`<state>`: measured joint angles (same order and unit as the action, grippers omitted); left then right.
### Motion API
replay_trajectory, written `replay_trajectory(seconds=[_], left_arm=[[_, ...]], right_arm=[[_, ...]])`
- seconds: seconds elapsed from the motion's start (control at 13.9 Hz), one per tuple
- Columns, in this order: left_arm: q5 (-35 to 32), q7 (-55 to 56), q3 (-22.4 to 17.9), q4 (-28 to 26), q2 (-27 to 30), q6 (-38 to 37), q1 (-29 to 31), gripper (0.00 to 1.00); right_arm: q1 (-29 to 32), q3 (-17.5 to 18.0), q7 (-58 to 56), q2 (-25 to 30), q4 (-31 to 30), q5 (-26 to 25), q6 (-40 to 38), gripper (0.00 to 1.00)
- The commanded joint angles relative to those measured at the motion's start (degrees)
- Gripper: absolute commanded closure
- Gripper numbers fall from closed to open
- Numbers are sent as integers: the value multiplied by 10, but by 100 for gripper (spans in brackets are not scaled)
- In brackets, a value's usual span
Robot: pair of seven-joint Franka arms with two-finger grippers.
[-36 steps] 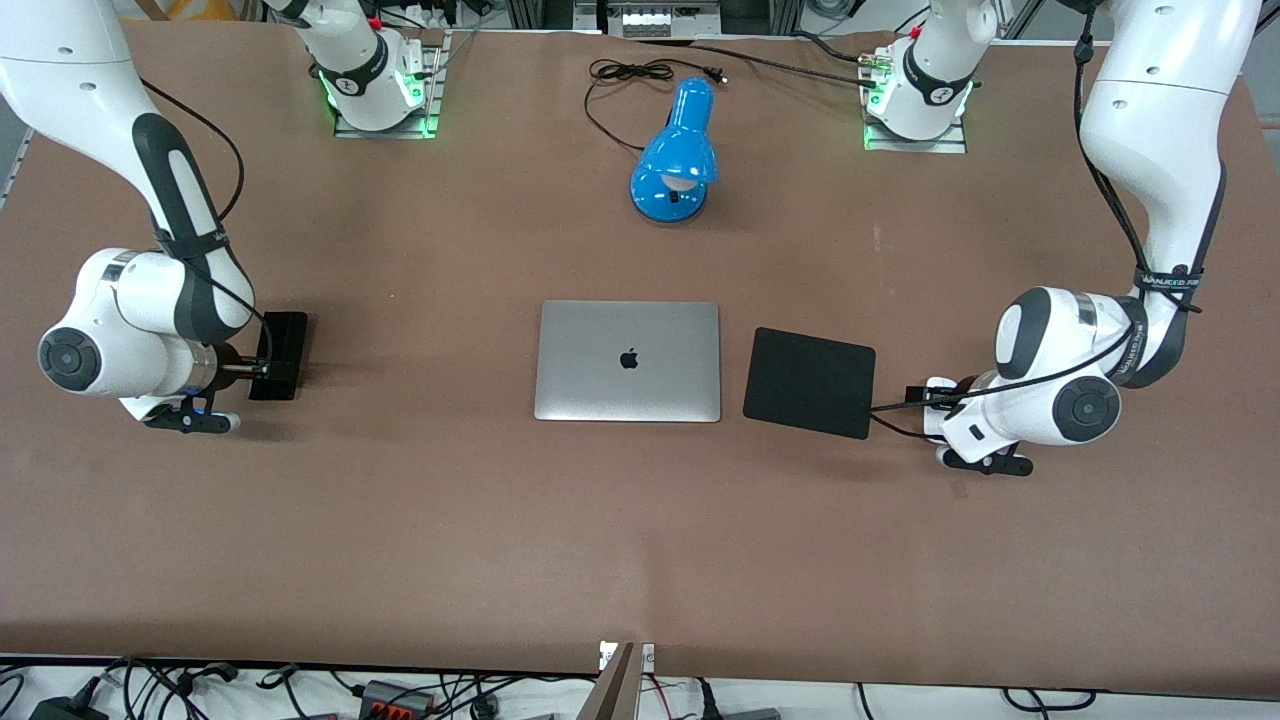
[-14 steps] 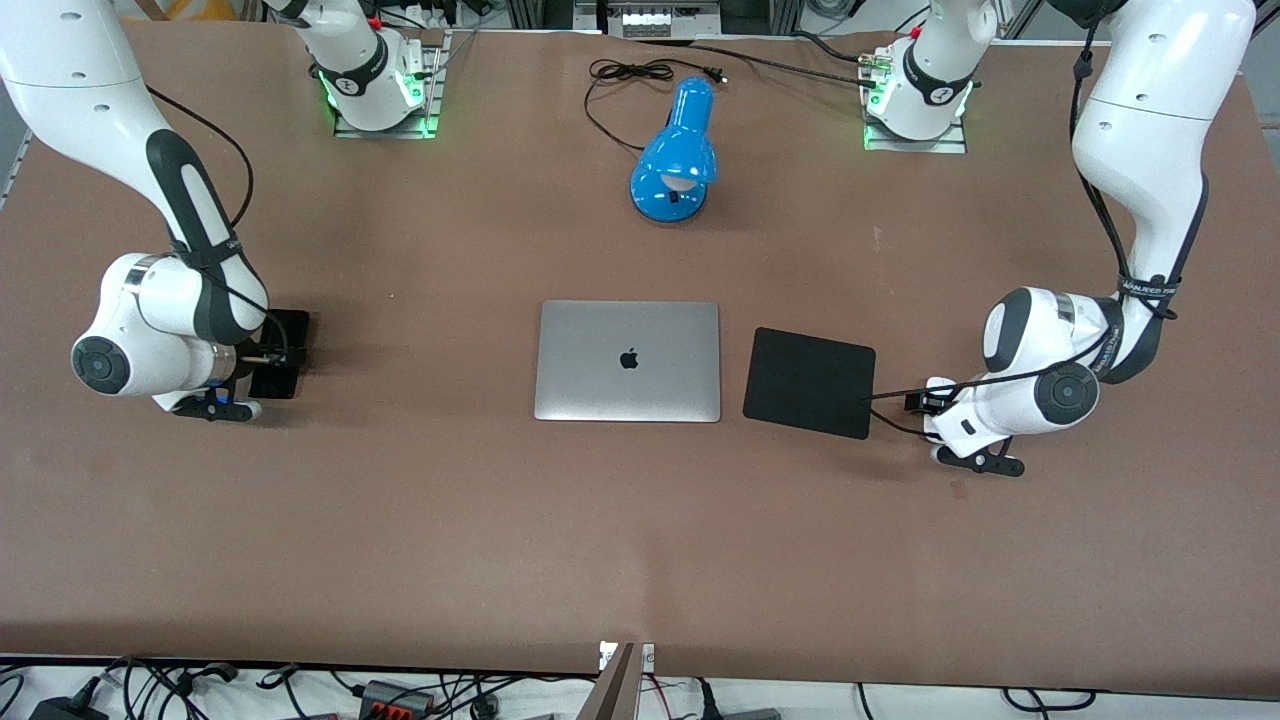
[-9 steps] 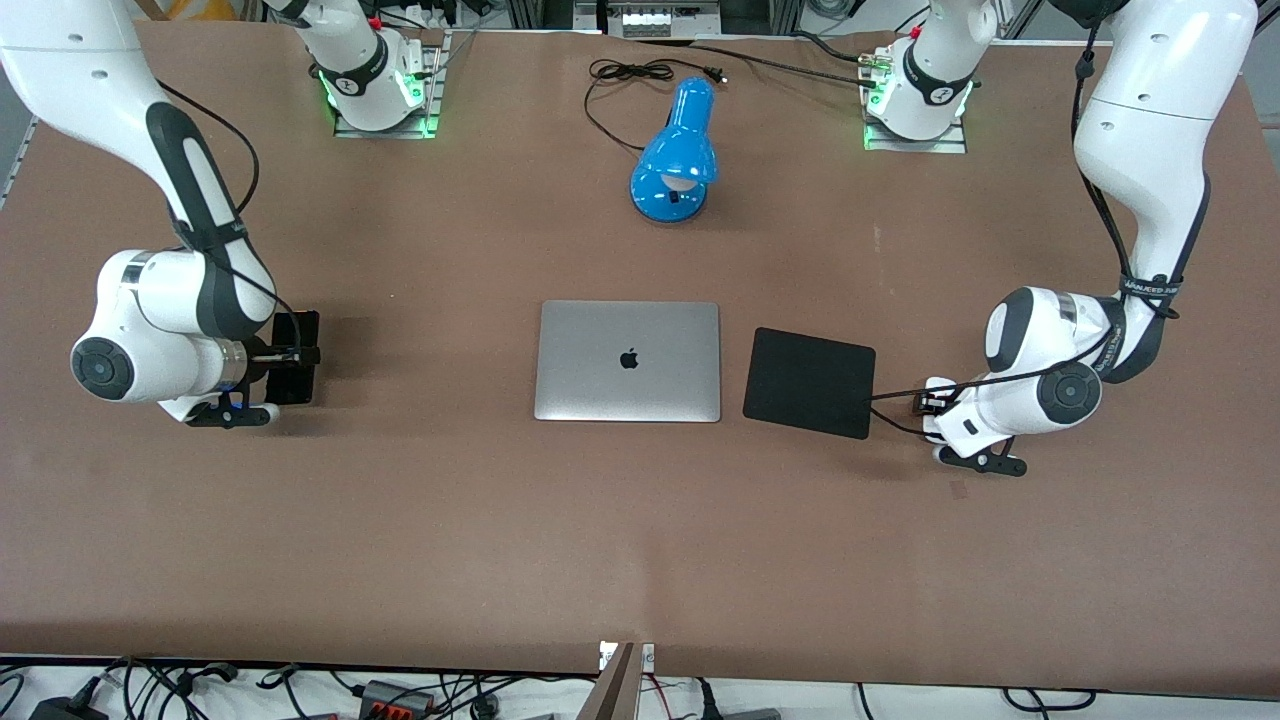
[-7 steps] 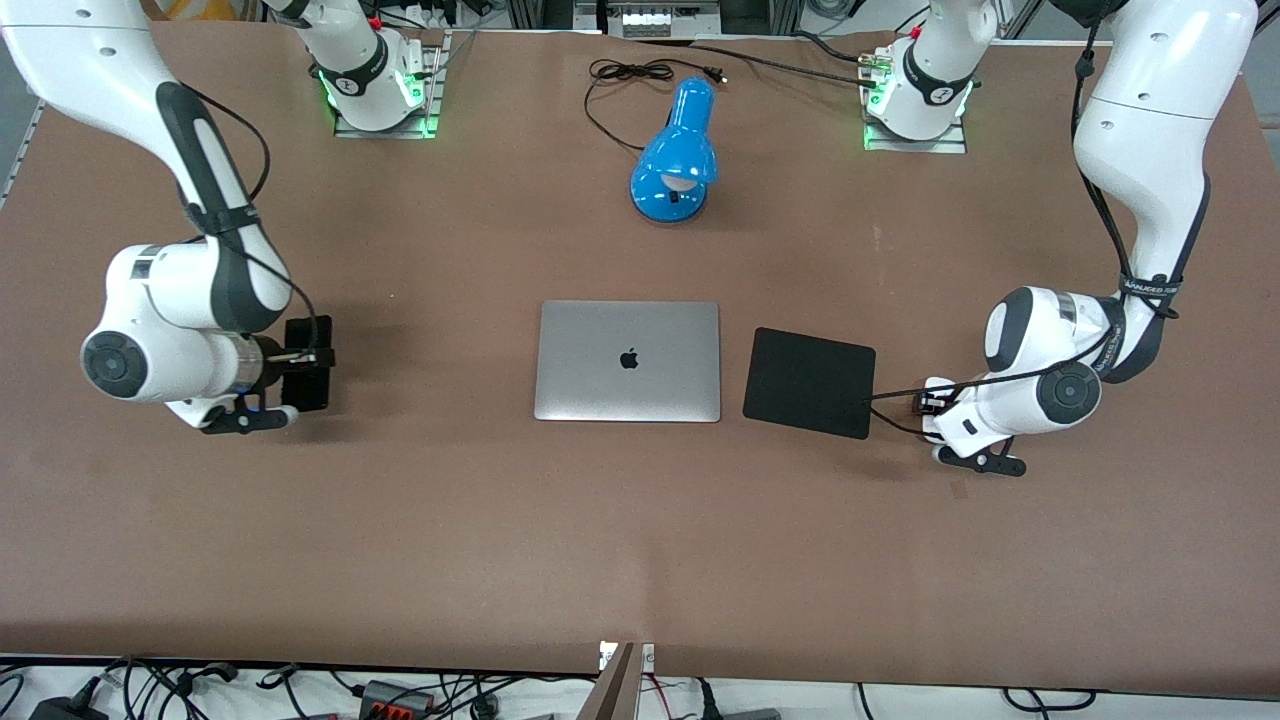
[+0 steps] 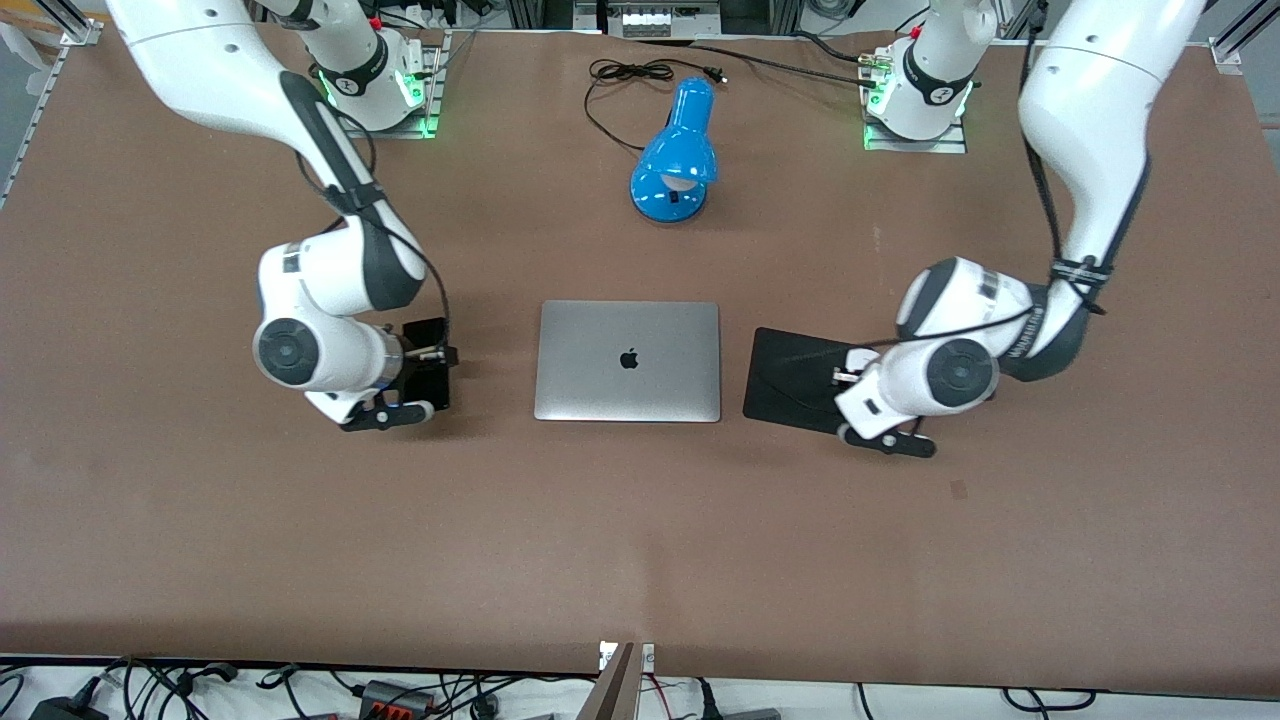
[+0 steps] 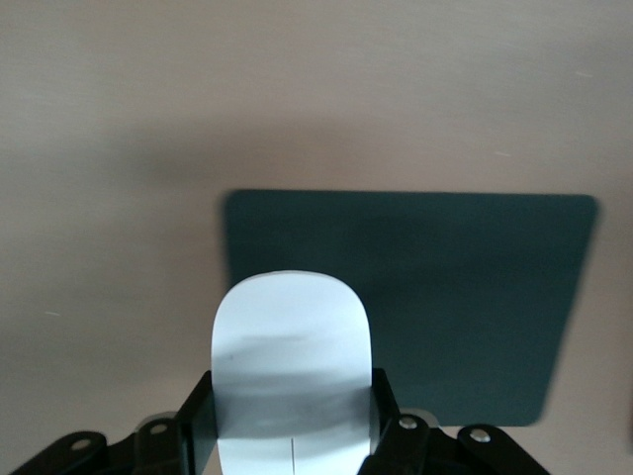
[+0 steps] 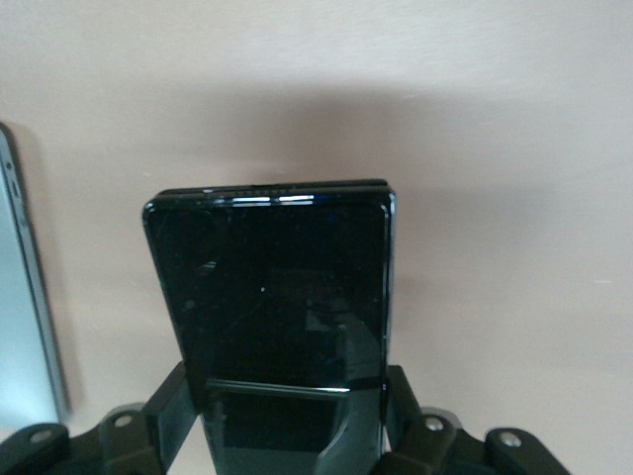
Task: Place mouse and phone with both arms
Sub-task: 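Carry the phone beside the laptop while the left gripper sets mouse on pad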
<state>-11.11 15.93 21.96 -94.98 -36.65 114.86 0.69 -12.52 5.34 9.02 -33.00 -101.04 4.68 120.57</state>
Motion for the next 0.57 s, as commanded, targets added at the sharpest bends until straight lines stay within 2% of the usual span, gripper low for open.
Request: replay_trajectory(seconds=[0.0,0.36,0.43,0.5], left_arm=[[-5,12,-1,14,-25,24,-6,59],[-12,22,-2,7,-48,60,-17,57],[-12,22,-2,7,-47,60,-17,53],[-12,22,-2,7,-47,60,-17,37]], right_arm=[[-18,-3,50,-29,20,9,14,76],[-50,-3,93,-43,23,9,15,76],[-56,-3,93,-45,28,9,15,76],[-61,-3,95,-52,34,9,15,76]])
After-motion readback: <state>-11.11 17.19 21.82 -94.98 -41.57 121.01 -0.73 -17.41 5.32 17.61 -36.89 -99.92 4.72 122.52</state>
